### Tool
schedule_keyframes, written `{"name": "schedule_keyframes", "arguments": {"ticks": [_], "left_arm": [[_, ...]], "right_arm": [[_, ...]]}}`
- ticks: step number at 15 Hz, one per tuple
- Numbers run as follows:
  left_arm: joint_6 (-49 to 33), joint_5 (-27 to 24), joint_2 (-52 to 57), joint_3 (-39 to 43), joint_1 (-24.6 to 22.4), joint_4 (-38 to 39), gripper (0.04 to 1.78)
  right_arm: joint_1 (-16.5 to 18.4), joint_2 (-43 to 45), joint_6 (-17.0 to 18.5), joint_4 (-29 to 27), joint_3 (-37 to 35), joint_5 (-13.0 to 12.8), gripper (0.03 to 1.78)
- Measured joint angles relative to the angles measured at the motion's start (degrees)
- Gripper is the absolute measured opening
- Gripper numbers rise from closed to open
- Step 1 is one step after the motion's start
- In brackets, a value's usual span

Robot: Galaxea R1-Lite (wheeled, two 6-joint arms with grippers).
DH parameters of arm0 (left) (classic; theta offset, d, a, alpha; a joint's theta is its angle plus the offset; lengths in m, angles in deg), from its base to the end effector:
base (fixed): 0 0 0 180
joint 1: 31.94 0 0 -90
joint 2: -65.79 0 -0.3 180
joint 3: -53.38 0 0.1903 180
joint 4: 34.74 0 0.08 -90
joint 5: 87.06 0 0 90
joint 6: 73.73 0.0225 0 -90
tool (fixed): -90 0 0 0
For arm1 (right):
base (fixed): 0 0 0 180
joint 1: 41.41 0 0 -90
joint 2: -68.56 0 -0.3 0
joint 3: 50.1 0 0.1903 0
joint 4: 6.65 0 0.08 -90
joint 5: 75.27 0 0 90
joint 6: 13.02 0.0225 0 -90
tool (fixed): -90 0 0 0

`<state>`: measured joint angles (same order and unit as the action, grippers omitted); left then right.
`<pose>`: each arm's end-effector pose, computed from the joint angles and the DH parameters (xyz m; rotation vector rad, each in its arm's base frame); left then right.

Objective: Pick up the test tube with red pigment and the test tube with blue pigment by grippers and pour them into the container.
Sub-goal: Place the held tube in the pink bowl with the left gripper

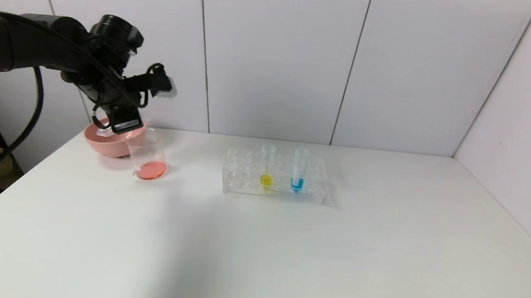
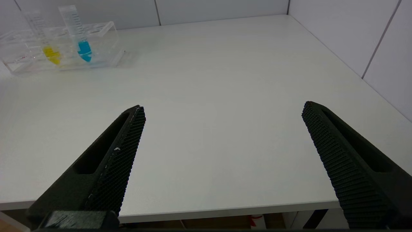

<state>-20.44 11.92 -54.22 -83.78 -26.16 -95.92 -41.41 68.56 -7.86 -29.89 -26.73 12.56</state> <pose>0.4037 -0.0373 0.2448 0.9814 0.7358 -0.3072 -0.0228 -0.0009 0.0757 0.0901 -0.0040 -0.0377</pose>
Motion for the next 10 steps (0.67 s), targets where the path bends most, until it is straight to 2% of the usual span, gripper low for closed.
{"name": "schedule_keyframes", "arguments": {"ticks": [3,4,5,7,10], "left_arm": [[-14.67,-18.40,2.32,1.38,-2.94,6.78,0.42],[-19.79,-22.33,3.36,3.10,-3.36,9.53,0.42],[-24.00,-24.56,4.56,5.66,-3.67,12.46,0.42],[-29.57,-25.43,7.50,13.76,-4.21,21.50,0.42],[-36.30,-24.41,11.69,29.34,-4.82,41.75,0.42]], "right_arm": [[0.00,0.00,0.00,-0.02,0.00,-0.02,1.77],[0.00,0.00,0.00,-0.02,0.00,-0.02,1.77],[0.00,0.00,0.00,0.00,0.00,-0.02,1.77],[0.00,0.00,0.00,-0.02,0.00,-0.02,1.77],[0.00,0.00,-0.02,-0.02,0.00,-0.02,1.77]]}}
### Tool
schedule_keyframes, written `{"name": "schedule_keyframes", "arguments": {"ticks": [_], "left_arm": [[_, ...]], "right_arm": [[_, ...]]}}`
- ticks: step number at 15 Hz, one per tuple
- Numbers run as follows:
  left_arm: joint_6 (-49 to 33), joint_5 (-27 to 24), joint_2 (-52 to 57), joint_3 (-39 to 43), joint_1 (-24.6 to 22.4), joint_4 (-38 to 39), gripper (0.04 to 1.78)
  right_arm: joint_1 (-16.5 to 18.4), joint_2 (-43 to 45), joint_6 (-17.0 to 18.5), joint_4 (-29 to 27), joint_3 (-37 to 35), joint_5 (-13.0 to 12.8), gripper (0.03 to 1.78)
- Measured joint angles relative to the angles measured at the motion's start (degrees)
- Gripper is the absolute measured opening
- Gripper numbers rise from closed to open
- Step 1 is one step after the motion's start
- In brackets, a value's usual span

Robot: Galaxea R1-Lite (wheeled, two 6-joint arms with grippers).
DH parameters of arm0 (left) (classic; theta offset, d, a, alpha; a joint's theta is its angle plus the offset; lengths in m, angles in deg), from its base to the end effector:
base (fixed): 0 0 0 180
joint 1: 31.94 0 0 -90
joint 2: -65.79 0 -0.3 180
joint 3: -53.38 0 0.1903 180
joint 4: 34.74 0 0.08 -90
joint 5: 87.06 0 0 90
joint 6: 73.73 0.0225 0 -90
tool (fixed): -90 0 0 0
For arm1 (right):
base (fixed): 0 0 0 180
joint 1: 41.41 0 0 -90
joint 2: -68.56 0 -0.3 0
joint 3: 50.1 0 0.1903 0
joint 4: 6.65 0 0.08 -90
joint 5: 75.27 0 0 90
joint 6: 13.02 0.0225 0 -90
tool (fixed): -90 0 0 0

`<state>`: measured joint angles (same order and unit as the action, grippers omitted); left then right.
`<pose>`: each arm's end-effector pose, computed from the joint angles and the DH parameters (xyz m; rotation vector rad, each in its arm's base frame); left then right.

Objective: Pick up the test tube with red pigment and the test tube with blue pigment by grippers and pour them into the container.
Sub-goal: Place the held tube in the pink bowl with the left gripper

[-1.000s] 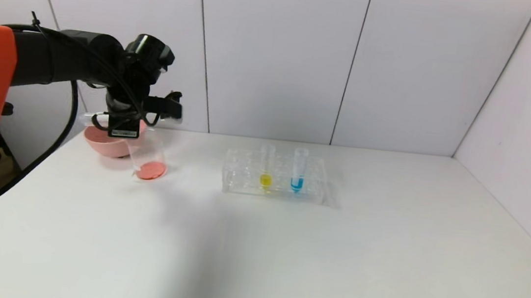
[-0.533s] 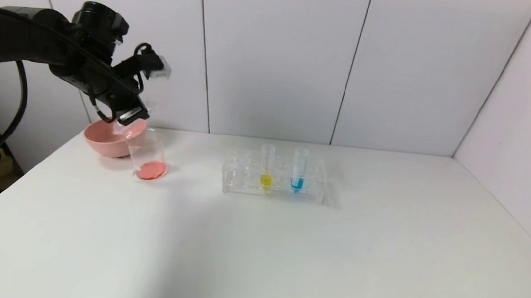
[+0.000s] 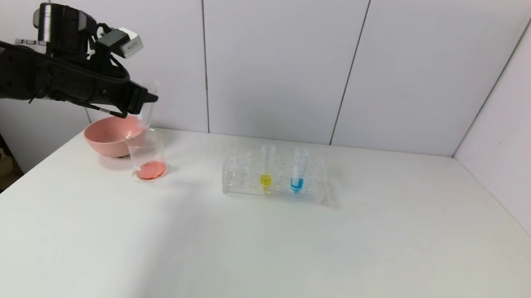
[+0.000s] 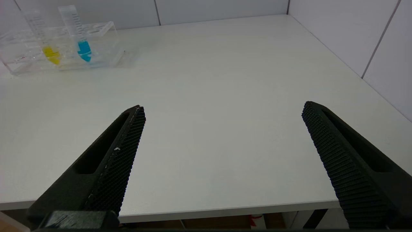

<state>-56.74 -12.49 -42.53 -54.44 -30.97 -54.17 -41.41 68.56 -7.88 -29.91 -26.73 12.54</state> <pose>0.3800 -0.0124 0.2485 0.2476 0.3014 -0.3322 -0.0228 -0.0009 0.0757 0.0897 -0.0036 -0.0381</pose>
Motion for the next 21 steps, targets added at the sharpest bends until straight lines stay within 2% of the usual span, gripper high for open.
{"name": "schedule_keyframes", "arguments": {"ticks": [5,8,9,12,17,21], "left_arm": [[-11.13,9.26,6.07,24.80,-1.37,37.64,0.42],[-15.85,13.32,7.52,33.68,-2.80,53.75,0.42],[-16.20,13.53,7.72,34.91,-3.50,56.13,0.42],[-16.42,13.46,7.28,35.26,-6.45,56.06,0.42],[-18.53,10.78,1.11,31.72,-10.98,55.87,0.42],[-18.75,8.22,-5.01,27.97,-12.07,55.76,0.42]], "right_arm": [[0.00,0.00,0.02,0.00,0.00,0.02,1.77],[0.00,0.00,0.02,0.00,0.00,0.00,1.77],[0.00,0.00,0.02,0.02,0.00,0.00,1.77],[0.00,0.00,0.02,0.00,0.00,0.02,1.77],[0.00,0.00,0.02,0.02,0.00,0.00,1.77],[0.00,0.00,0.02,0.02,0.00,0.00,1.77]]}}
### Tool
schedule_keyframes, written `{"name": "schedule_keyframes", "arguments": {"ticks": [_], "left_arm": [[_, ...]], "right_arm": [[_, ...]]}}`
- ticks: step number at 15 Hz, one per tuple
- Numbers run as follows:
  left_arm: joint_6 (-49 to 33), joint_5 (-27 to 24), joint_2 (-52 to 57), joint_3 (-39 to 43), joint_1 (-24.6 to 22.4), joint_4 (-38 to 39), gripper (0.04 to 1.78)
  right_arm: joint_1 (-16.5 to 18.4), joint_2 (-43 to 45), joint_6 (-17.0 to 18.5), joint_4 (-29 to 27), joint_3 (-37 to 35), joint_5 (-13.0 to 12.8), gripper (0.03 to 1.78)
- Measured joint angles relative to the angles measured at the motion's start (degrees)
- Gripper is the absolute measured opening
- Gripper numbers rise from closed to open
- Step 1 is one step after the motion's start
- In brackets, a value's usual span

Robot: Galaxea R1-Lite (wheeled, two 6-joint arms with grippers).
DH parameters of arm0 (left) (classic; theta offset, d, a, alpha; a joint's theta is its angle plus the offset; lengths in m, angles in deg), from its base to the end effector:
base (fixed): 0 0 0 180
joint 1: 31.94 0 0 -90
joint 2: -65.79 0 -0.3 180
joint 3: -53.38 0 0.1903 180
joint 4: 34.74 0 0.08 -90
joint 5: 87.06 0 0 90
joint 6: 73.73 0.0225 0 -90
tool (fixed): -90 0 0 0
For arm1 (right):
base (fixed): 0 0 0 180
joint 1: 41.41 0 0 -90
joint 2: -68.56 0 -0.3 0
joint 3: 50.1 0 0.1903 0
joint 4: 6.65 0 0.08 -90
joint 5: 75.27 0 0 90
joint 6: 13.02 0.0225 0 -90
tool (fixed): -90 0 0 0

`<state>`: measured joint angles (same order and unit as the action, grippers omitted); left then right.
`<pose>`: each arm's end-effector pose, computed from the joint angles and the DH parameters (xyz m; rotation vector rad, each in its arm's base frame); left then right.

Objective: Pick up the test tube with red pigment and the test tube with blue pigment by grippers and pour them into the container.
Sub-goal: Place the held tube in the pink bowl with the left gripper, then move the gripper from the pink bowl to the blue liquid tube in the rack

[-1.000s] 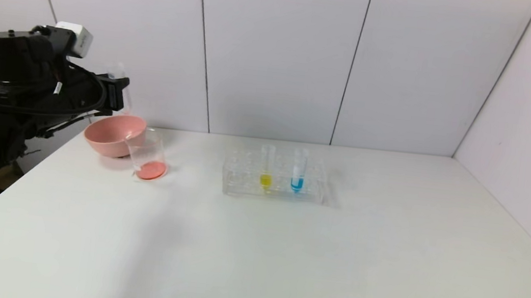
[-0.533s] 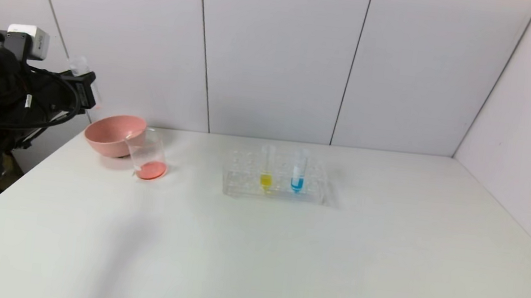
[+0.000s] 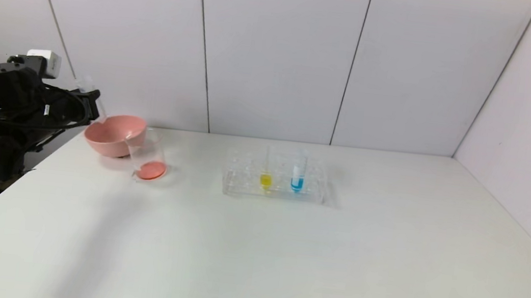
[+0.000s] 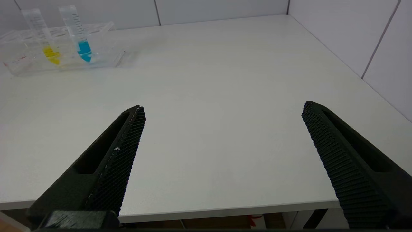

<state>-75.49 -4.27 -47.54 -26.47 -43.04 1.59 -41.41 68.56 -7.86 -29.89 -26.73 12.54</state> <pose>0.3732 0.0703 0.1756 -0.0228 -0.0502 0.0671 -0.0228 -0.0009 0.0757 0.0901 -0.0040 -0.0381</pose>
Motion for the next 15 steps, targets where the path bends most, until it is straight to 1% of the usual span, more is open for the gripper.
{"name": "schedule_keyframes", "arguments": {"ticks": [5,7,8,9,10,13,15], "left_arm": [[0.33,-0.13,-3.08,-1.21,0.06,0.44,0.43],[0.44,0.09,-3.58,-1.23,0.33,0.24,0.50],[0.46,0.33,-3.69,-1.26,0.56,0.26,0.56],[0.55,0.39,-3.80,-1.27,0.78,0.48,0.66],[0.55,0.44,-3.83,-1.27,0.89,0.61,0.80],[0.55,0.46,-3.89,-1.27,1.00,0.77,1.30],[0.49,0.48,-3.84,-1.23,1.07,0.77,1.55]], "right_arm": [[0.00,0.00,0.00,-0.02,0.00,0.00,1.78],[0.00,0.00,0.00,-0.02,0.00,0.00,1.77],[0.00,0.00,0.00,-0.02,0.00,0.00,1.77],[0.00,0.00,0.00,-0.02,0.00,0.00,1.77],[0.00,0.00,-0.02,-0.02,0.00,0.00,1.78],[0.00,0.00,0.00,-0.02,0.00,0.00,1.77],[0.00,0.00,0.00,0.00,0.00,0.00,1.77]]}}
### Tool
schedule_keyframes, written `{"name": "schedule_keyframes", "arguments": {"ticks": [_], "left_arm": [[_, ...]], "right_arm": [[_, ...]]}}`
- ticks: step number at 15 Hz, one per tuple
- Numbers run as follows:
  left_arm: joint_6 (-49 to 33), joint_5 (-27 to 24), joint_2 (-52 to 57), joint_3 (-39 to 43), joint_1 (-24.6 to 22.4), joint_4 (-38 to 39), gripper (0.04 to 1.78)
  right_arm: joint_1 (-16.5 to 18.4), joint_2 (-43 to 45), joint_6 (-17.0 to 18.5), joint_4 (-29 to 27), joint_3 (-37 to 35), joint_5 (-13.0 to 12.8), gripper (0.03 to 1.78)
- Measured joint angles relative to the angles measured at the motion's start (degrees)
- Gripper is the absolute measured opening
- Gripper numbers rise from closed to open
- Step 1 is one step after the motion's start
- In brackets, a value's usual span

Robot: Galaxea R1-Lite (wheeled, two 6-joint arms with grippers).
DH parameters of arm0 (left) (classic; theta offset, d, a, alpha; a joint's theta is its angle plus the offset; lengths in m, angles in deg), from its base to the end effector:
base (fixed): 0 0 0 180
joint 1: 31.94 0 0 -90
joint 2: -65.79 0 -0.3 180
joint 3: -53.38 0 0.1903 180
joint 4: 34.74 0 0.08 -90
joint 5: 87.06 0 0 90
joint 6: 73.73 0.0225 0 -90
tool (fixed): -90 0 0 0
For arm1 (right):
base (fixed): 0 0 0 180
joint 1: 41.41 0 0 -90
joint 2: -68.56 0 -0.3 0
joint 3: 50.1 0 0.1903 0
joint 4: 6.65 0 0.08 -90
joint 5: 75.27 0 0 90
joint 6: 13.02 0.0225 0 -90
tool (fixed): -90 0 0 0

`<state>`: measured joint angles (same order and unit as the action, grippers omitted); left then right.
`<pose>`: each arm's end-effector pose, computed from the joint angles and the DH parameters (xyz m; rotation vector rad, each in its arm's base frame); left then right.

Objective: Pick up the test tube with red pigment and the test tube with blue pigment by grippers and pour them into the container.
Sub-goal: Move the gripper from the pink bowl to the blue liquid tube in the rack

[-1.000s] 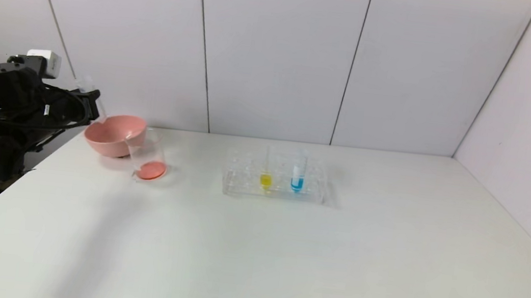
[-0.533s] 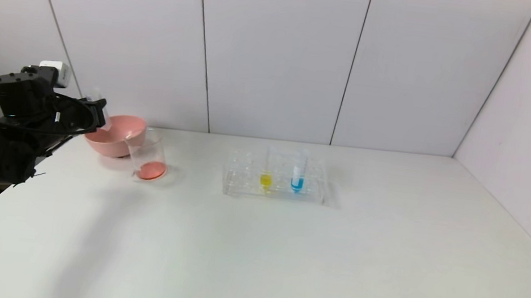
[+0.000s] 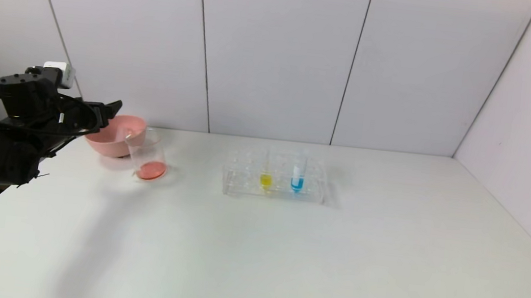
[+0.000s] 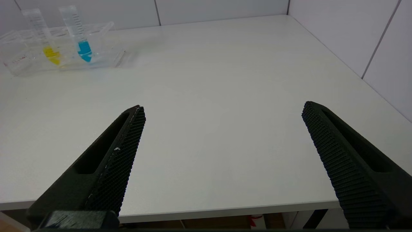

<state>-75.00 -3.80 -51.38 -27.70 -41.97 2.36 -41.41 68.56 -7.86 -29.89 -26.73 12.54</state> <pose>0.3876 0.0659 0.1566 -0.0196 -0.0181 0.0572 -0.0228 -0.0009 0.0757 0.0901 -0.0040 -0.0381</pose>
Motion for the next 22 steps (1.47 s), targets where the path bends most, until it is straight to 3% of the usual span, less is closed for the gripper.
{"name": "schedule_keyframes", "arguments": {"ticks": [3,7,12,19,22], "left_arm": [[-0.22,1.67,2.07,0.71,1.60,-0.96,1.75],[-0.96,12.12,11.25,3.85,10.30,-10.12,1.76],[-6.78,25.70,23.54,8.11,29.99,-25.51,1.76],[-17.20,54.72,21.72,7.46,60.50,-27.28,1.76],[-19.98,63.63,13.96,1.49,67.15,-27.26,1.76]], "right_arm": [[0.00,0.00,0.00,-0.02,0.00,0.00,1.77],[0.00,0.00,0.00,-0.04,0.00,0.00,1.77],[0.00,0.00,0.00,0.00,0.00,0.00,1.77],[0.00,0.00,0.00,0.00,0.00,0.00,1.77],[0.00,0.00,0.00,-0.06,0.00,0.00,1.77]]}}
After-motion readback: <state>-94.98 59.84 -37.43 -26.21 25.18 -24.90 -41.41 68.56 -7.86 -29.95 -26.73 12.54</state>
